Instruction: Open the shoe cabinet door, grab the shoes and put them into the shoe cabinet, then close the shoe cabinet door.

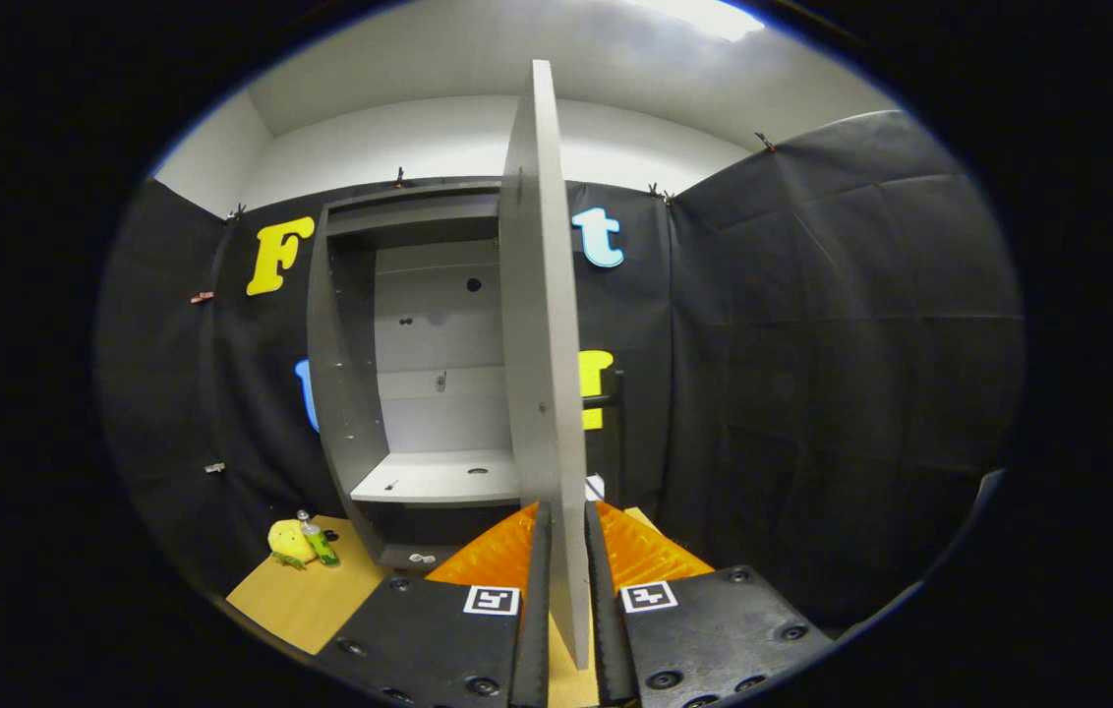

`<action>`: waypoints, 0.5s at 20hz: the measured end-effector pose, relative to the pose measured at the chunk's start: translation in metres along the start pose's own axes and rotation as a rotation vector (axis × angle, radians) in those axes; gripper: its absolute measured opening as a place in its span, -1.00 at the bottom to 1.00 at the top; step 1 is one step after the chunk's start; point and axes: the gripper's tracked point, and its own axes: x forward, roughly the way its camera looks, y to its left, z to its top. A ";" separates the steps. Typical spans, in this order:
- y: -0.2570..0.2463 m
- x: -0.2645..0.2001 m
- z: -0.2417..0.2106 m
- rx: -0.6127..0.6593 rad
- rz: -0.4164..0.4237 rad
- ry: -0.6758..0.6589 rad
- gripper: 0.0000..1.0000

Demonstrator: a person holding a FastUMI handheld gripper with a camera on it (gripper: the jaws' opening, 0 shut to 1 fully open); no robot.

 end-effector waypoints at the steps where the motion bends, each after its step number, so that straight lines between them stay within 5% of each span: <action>1: 0.008 0.001 -0.006 -0.002 0.008 0.010 -0.54; 10: 0.098 0.018 -0.095 -0.012 0.069 0.186 -0.54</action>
